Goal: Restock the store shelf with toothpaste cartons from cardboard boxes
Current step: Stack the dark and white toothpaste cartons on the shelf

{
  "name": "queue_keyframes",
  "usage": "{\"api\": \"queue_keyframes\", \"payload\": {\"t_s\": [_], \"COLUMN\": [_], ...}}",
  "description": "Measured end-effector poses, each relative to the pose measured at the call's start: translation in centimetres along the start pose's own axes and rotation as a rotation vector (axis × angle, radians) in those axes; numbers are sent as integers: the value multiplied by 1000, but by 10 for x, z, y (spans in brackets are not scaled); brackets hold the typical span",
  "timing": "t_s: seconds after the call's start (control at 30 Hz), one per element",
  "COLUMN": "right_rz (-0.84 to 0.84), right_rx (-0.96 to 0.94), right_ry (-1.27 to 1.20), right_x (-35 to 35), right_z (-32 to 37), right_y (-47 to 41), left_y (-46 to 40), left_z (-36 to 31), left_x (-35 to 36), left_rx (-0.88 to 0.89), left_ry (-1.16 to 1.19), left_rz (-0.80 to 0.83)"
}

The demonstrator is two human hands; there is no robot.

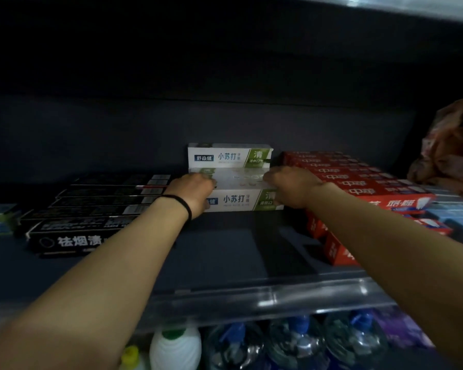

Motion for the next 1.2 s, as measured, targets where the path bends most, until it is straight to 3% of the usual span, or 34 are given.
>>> {"api": "queue_keyframes", "payload": {"t_s": [0.23, 0.63, 0.9, 1.2], "right_rz": [-32, -83, -10, 197], "right_rx": [-5, -76, -211, -293], "right_ry": [17, -107, -215, -300], "right_x": [-42, -118, -51, 74], "right_z": [37, 148, 250, 330], "right_y": [50, 191, 278, 309], "left_y": [62, 245, 364, 423], "left_z": [-16, -34, -59, -62], "left_x": [-46, -105, -23, 99], "left_rx": [30, 31, 50, 24], "left_ry": [-32, -5, 74, 157], "left_rz": [-55, -25, 126, 341]}}
Point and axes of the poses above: each hand's wrist, its own y-axis away from the middle knuckle, its own x-axis out of the palm, z = x × y, the point moved 7 cm from there along -y, towards the middle knuckle, and after that the axes turned 2 degrees about -z, right-handed, at the moved point
